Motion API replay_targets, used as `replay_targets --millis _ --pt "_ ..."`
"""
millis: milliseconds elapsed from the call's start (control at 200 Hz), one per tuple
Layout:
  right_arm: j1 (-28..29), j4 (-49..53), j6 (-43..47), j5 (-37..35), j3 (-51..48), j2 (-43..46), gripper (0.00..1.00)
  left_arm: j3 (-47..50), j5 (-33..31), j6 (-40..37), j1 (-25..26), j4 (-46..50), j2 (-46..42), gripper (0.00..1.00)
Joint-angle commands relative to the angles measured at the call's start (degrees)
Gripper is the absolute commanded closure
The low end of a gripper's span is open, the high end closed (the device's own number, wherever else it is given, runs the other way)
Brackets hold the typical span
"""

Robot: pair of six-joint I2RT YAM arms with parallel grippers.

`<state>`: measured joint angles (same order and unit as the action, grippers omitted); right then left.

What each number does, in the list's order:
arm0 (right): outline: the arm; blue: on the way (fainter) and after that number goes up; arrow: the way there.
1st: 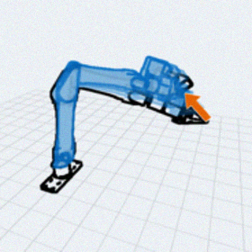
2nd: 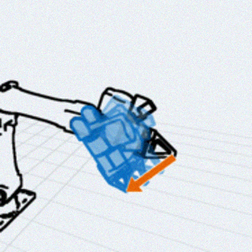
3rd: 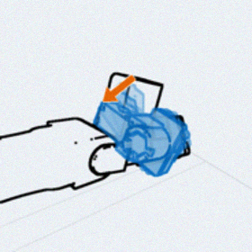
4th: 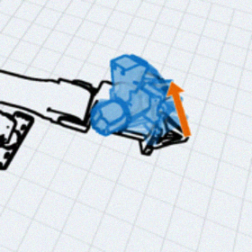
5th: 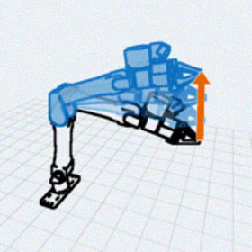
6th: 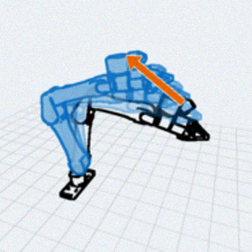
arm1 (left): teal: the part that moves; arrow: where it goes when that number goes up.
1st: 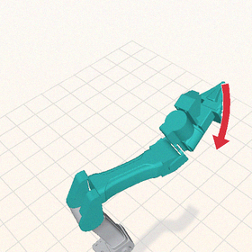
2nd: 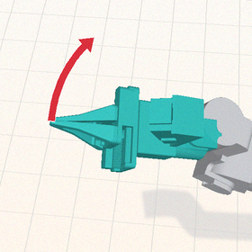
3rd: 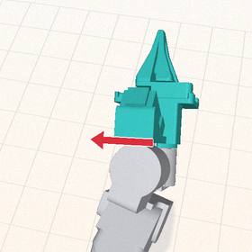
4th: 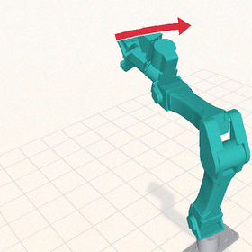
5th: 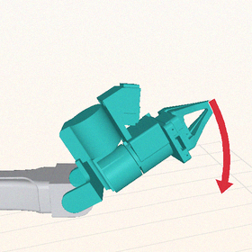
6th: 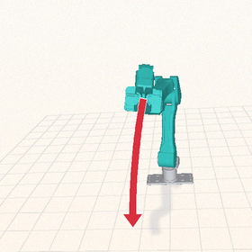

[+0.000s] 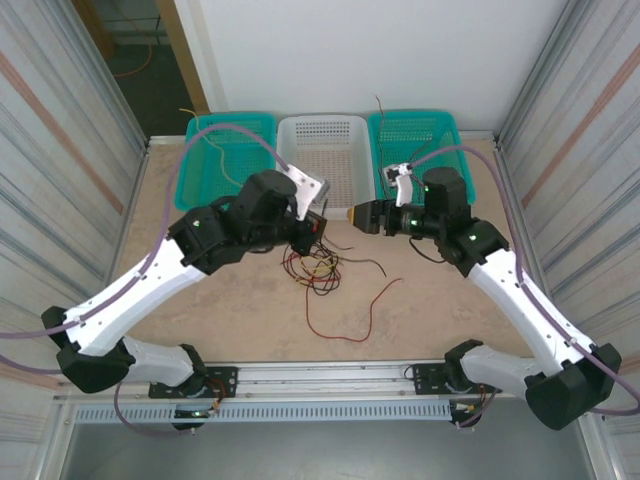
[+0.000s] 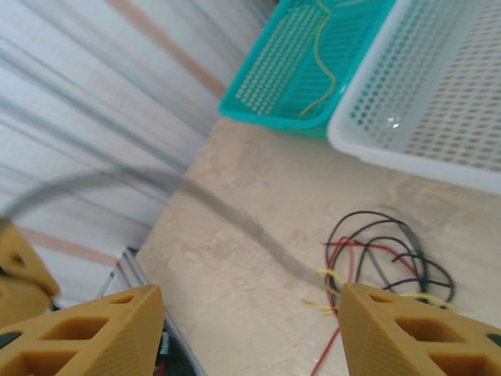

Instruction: Untangle the cables

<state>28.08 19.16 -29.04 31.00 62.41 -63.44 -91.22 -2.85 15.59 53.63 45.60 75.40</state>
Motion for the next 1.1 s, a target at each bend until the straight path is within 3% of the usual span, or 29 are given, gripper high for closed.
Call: replay_targets --millis 0,210,391,541,686,867,1097 --pt "2.28 -3.67 -1.29 0.93 0.39 -1.40 0.38 -4.38 2.37 -3.99 -2.73 -0.85 -1.81 1.00" --pt "5.55 -3.51 -1.19 -1.55 1.48 -4.10 0.39 -11.86 5.13 -6.81 -4.76 -2.68 -0.19 1.00" --pt "6.28 -2.75 -1.20 -4.44 1.62 -5.51 0.41 -15.70 2.19 -8.14 -5.34 -4.33 1.04 1.00" --pt "6.14 0.52 -0.68 -13.28 1.25 -3.71 0.40 -18.38 0.55 -7.86 -8.21 -4.91 2.24 1.00" --pt "2.91 4.15 -2.46 -23.38 0.14 -1.16 0.36 -21.71 1.73 -8.89 -11.16 -5.33 4.32 1.00" --pt "-4.77 6.62 -7.06 -24.44 -2.73 1.09 0.33 -25.01 5.22 -9.58 -15.78 -7.50 8.63 1.00" --pt "-5.28 11.69 -6.47 -24.87 -4.65 2.83 0.34 -26.56 7.30 -11.19 -21.10 -14.03 15.84 1.00"
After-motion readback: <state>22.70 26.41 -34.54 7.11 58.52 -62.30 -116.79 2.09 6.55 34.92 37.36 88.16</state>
